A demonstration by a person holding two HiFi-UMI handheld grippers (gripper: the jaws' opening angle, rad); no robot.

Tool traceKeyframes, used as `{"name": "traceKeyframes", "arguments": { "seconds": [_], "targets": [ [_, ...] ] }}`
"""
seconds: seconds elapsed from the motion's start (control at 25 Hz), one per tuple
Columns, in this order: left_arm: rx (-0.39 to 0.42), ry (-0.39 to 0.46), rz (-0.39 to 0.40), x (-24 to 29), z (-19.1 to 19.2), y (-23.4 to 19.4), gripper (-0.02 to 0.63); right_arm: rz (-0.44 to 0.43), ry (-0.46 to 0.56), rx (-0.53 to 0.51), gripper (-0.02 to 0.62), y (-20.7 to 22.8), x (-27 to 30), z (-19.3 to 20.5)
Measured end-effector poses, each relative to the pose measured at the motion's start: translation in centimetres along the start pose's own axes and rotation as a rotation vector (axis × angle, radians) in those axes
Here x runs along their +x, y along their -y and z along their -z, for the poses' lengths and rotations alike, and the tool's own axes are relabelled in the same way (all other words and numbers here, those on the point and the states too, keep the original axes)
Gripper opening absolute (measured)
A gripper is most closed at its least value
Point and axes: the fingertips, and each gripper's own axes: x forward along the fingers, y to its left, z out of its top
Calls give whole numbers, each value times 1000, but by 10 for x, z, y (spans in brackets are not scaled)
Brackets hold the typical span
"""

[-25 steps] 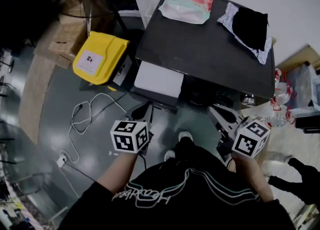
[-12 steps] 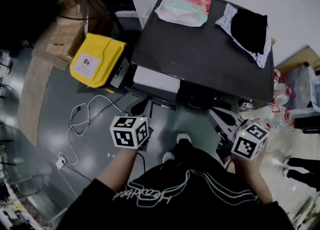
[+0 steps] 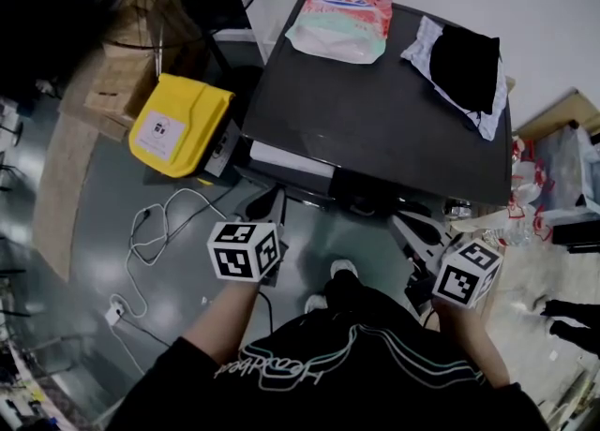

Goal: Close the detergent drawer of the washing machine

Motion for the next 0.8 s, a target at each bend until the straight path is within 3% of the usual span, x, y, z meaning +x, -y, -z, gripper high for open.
{"name": "traceKeyframes", "arguments": {
  "seconds": [0.8],
  "targets": [
    [-2, 14, 6, 17, -13, -3, 23, 15, 29, 11, 26, 5, 10, -1]
  ]
}}
